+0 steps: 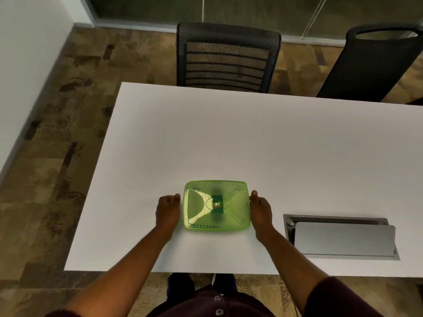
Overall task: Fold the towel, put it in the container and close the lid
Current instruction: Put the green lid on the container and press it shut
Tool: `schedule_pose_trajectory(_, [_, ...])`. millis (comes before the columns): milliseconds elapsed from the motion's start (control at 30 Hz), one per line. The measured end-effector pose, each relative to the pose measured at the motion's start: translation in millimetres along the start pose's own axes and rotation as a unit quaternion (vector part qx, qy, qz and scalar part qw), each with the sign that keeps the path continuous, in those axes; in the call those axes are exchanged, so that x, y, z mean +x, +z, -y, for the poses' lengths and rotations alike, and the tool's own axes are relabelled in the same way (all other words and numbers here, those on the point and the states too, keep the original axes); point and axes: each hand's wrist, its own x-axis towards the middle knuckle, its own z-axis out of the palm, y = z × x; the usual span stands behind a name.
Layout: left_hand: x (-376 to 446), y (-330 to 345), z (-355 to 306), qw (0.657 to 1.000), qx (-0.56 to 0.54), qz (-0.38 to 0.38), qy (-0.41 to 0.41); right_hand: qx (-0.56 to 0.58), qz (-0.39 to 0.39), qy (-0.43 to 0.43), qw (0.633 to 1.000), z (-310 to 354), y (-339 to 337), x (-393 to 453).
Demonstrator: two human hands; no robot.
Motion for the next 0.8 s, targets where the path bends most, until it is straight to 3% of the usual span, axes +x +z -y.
schedule_pose_trajectory(200, [-50, 1, 50, 0.992, 0.018, 0.113, -0.053, -0.005, 0.053, -0.002, 0.999, -51, -11, -29])
schedule_pose_trajectory(367, [-53, 10, 42, 0.995, 0.056, 0.072, 0.044, 0.057, 0.044, 0.008, 0.997, -45, -7, -30])
schedule_pose_trajectory(800, [-49, 0, 46, 0.993, 0.086, 0.077, 0.031, 0.039, 0.006, -0.009, 0.999, -49, -5, -25])
